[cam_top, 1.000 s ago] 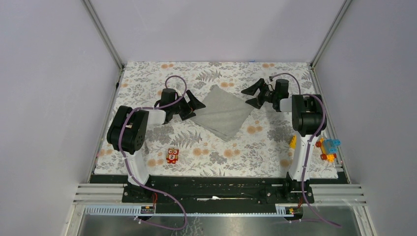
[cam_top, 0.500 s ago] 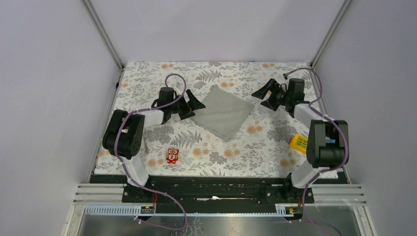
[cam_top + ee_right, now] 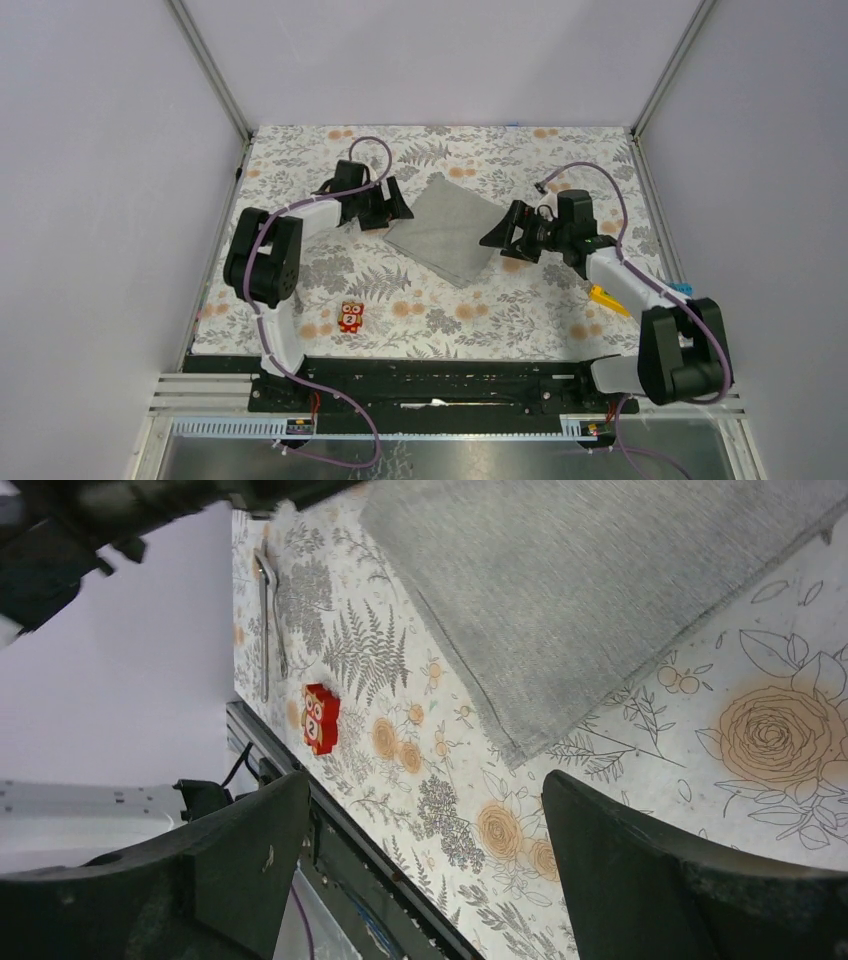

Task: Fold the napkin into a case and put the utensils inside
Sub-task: Rotate the square-folded napkin at the center of the board, then pick up the top corner of the square-folded napkin from the center of the board.

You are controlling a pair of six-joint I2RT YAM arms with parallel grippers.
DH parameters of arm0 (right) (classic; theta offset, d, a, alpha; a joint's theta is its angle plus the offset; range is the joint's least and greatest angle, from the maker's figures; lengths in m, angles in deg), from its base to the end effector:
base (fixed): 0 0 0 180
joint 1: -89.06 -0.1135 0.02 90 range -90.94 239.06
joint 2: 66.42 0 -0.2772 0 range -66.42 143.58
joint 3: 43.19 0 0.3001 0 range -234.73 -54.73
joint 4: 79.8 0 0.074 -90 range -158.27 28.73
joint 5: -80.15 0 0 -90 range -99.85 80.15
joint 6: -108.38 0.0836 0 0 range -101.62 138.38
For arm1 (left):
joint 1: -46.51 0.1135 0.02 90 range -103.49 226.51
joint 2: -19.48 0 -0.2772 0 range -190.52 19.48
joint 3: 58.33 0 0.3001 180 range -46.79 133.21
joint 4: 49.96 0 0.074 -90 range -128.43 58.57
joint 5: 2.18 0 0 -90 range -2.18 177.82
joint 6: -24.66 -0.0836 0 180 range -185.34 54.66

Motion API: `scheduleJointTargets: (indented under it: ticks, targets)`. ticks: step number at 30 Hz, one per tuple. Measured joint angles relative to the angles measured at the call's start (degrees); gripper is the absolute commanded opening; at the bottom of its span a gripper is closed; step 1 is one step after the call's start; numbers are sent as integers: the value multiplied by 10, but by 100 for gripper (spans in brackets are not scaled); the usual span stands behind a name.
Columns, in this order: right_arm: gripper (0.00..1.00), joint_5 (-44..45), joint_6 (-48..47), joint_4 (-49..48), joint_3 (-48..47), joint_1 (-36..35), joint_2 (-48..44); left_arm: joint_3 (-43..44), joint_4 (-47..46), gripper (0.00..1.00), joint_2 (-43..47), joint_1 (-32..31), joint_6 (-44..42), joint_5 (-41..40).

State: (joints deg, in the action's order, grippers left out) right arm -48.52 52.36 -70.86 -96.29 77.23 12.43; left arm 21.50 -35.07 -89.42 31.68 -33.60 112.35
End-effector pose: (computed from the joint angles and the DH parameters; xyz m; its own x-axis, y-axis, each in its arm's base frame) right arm 0.3330 0.1231 0.1758 -0.8324 0.2715 -0.4831 -0.2384 0.6116 0.7544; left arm 0.4552 -0.1564 0.1258 -0.8451 -0.2713 -0.4606 0.0907 0.7763 -0.6238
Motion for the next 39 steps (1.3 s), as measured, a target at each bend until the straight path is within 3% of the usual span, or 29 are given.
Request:
scheduleJointTargets:
  ticks: [5, 7, 11, 15, 22, 26, 30, 35, 39]
  targets:
    - [93, 0, -32, 33, -4, 0, -55, 7, 34, 84, -24, -4, -33, -18]
    - [93, 0, -41, 46, -3, 0, -56, 7, 36, 77, -24, -6, -36, -24]
    - [93, 1, -53, 67, 0, 0, -56, -9, 23, 53, -20, -17, -37, -40]
    - [94, 10, -68, 90, 10, 0, -62, -66, -16, 47, 8, -49, -18, -62]
    - [94, 52, -91, 152, 17, 0, -123, -234, -89, 50, 123, -173, 94, -80]
    - [96, 108, -90, 176, 17, 0, -129, -317, -98, 66, 199, -247, 170, -92]
    - [94, 168, -80, 197, 17, 3, -109, -356, -66, 66, 272, -253, 203, -105]
    - [85, 128, -42, 165, 22, 80, -56, -347, -38, 57, 319, -250, 198, -105]
    - [78, 86, -12, 102, 25, 118, 6, -304, -62, 46, 294, -250, 187, -82]
